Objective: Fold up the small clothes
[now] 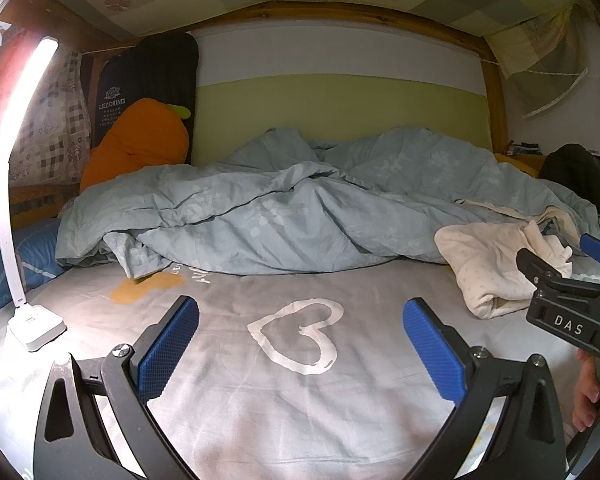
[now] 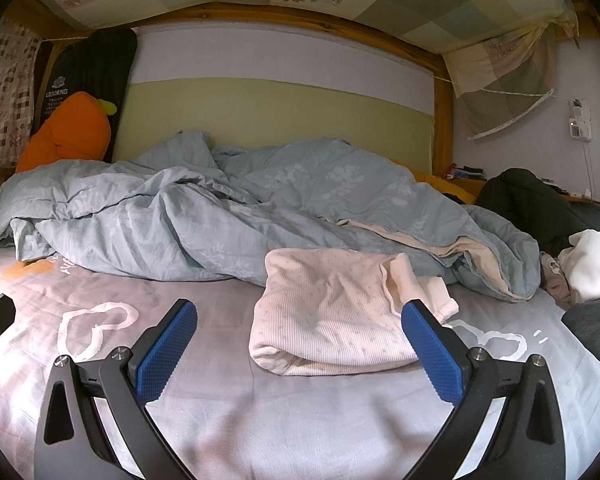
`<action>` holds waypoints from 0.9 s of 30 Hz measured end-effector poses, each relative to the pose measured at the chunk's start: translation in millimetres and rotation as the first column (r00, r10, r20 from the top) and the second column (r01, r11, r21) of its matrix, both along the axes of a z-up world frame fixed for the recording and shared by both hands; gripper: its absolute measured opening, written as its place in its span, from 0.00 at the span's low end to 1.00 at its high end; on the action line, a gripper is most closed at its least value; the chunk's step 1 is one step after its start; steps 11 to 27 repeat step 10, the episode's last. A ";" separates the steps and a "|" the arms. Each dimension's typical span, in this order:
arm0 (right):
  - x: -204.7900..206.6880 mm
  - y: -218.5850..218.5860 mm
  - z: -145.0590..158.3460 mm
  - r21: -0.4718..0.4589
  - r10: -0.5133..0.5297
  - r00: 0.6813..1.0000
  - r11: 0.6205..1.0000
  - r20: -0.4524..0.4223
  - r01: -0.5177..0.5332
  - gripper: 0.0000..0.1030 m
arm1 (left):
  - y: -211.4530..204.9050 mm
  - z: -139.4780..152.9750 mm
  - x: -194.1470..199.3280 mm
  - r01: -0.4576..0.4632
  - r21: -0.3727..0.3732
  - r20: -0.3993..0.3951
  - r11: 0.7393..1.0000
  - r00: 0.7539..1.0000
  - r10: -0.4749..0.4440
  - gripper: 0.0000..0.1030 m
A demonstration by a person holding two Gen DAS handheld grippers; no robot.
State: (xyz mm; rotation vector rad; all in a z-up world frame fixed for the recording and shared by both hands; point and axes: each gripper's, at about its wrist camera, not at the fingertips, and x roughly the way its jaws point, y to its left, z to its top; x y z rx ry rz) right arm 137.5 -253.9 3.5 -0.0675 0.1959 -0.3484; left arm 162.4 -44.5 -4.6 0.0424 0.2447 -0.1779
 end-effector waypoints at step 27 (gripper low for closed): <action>-1.5 -7.3 -2.3 0.014 -0.014 1.000 1.000 -0.004 0.014 1.00 | 3.1 -6.5 1.5 0.023 0.019 -0.014 1.000 1.000 -0.022 0.99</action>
